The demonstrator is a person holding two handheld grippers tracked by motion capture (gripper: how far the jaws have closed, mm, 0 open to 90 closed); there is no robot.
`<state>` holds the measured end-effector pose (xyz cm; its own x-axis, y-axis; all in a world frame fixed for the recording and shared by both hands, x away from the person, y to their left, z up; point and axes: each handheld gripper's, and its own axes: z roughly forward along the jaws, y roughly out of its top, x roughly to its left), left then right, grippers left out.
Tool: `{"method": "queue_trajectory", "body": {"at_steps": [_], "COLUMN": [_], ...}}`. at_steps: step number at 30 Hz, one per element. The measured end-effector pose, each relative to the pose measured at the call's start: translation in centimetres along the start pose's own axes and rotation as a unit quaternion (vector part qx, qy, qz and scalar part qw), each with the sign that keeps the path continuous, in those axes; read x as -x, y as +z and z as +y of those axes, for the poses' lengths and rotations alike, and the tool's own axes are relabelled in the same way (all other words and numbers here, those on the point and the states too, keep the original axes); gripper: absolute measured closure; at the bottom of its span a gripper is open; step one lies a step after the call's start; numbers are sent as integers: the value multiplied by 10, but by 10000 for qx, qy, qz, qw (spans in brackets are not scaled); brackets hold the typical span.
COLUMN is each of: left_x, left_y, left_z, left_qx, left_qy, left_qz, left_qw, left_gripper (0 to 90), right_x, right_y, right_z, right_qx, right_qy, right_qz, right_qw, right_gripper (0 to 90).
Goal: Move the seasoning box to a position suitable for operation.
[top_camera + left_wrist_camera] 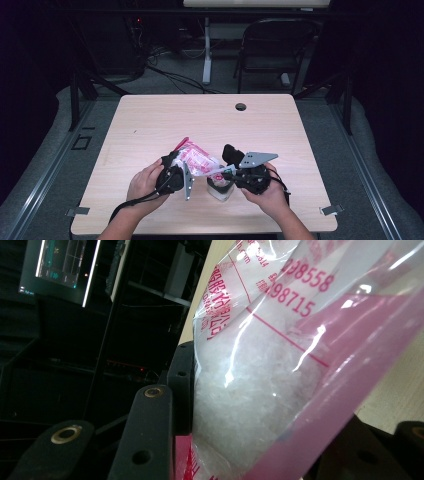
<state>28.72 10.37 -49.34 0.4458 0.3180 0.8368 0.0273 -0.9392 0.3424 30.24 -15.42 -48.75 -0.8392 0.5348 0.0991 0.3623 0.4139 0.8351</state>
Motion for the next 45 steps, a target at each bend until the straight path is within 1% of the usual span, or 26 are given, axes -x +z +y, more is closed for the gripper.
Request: {"method": "queue_trajectory", "body": {"at_steps": [5,12,19,24,32,33,37,42,45], "left_x": [-1,0,2,3,4,4,4,4,4], "left_y": [-1,-3,-3,-4,-4,-4,-4,-5,-6], "left_z": [1,2,2,3,3,3,3,4,6], "left_qx": [12,47,83,102,114,110,94,97,98], "left_qy": [31,59,52,108,158,173,268,327,414], "left_qz": [67,152,160,249,215,225,281,307,334], "left_qw": [10000,9999,9998,9996,9996,9995,9992,9989,9985], "left_gripper": [647,649,650,651,652,652,653,654,655], "right_x": [0,0,1,0,-1,-1,-1,-2,-2], "right_y": [1,4,4,4,5,5,5,5,5], "right_z": [-2,-5,-9,-11,-13,-14,-15,-15,-16], "right_qx": [12,-39,-45,-13,-8,16,-26,-13,17], "right_qy": [20,5,40,58,57,79,53,27,60], "right_qz": [-28,-76,-96,-103,-147,-141,-159,-189,-194], "right_qw": [10000,10000,9999,9999,9999,9999,9999,9998,9998], "right_gripper": [900,900,900,900,900,900,900,900,900]}}
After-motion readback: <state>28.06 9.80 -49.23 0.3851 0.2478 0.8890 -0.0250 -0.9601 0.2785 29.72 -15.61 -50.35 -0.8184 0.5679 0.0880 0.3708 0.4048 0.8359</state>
